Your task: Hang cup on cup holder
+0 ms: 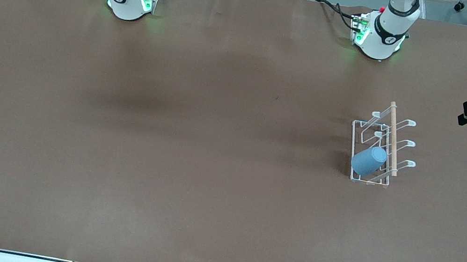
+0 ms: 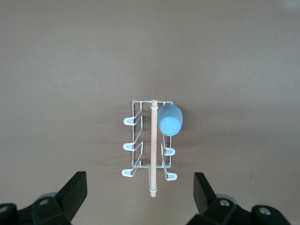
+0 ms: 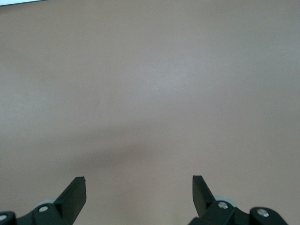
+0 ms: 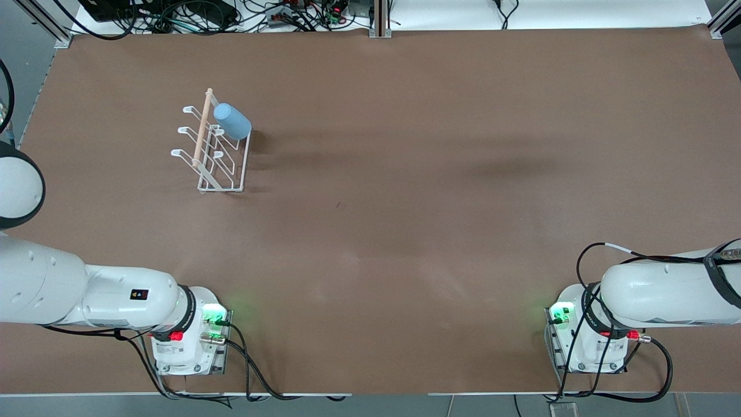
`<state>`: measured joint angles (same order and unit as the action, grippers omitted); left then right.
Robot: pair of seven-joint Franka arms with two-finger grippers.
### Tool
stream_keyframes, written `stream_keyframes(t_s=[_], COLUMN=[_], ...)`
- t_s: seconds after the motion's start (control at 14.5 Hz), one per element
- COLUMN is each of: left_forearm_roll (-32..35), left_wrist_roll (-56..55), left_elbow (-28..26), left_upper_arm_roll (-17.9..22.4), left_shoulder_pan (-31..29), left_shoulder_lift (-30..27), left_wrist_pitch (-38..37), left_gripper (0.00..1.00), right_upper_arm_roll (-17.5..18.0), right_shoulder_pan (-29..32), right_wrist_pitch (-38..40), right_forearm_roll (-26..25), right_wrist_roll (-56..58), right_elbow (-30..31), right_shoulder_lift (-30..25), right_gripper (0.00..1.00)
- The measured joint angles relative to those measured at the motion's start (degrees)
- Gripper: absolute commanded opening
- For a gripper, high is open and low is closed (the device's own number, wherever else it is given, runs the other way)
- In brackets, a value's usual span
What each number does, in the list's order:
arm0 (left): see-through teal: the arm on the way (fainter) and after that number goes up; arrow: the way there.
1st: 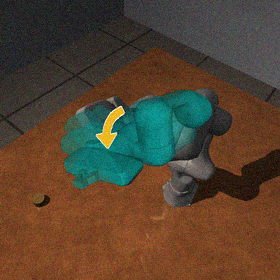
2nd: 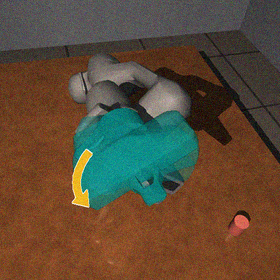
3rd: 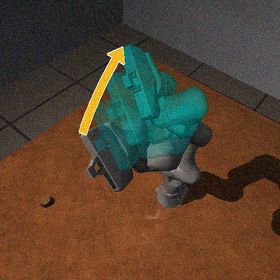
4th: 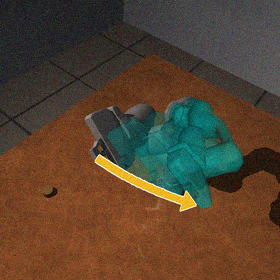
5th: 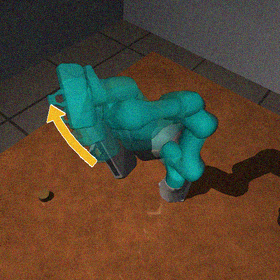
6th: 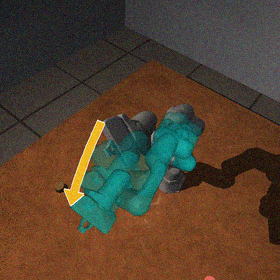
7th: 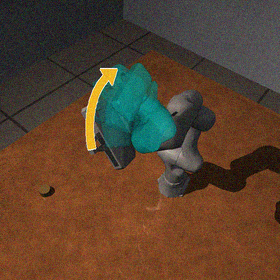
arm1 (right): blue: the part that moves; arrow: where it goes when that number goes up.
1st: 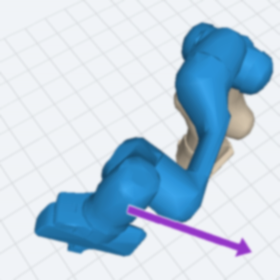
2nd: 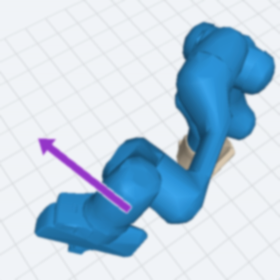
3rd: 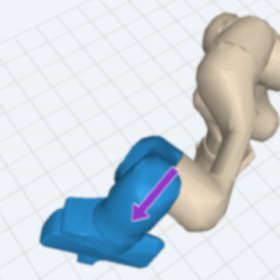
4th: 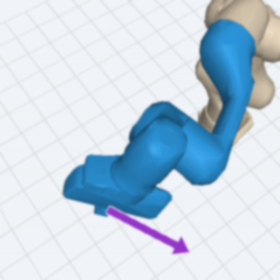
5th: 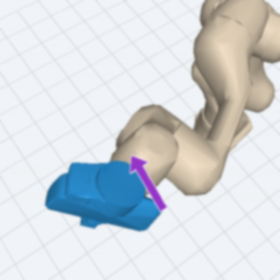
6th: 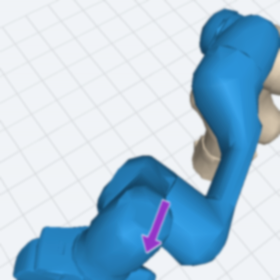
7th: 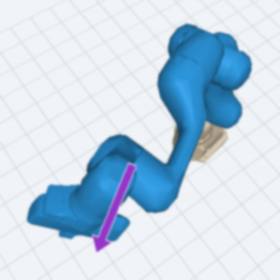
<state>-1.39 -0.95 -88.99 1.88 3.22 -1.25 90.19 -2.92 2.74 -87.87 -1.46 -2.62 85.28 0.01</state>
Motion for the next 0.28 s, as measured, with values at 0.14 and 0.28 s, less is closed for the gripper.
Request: stream_keyframes(t_s=[0.14, 0.28], left_forearm_roll=[0.0, -0.01], left_wrist_roll=[0.0, 0.0], left_elbow=[0.0, -0.01], left_upper_arm_roll=[-0.02, -0.02], left_shoulder_pan=[0.0, 0.0], left_shoulder_lift=[0.0, 0.0], left_wrist_pitch=[0.24, 0.24], left_gripper=[1.0, 1.0], right_upper_arm_roll=[0.0, 0.0], right_shoulder_pan=[0.0, 0.0], right_wrist_pitch=[0.0, 0.0], right_forearm_roll=[0.0, 0.0], right_wrist_roll=[0.0, 0.0], right_elbow=[0.0, 0.0], right_shoulder_lift=[0.0, 0.0], right_gripper=[1.0, 1.0])
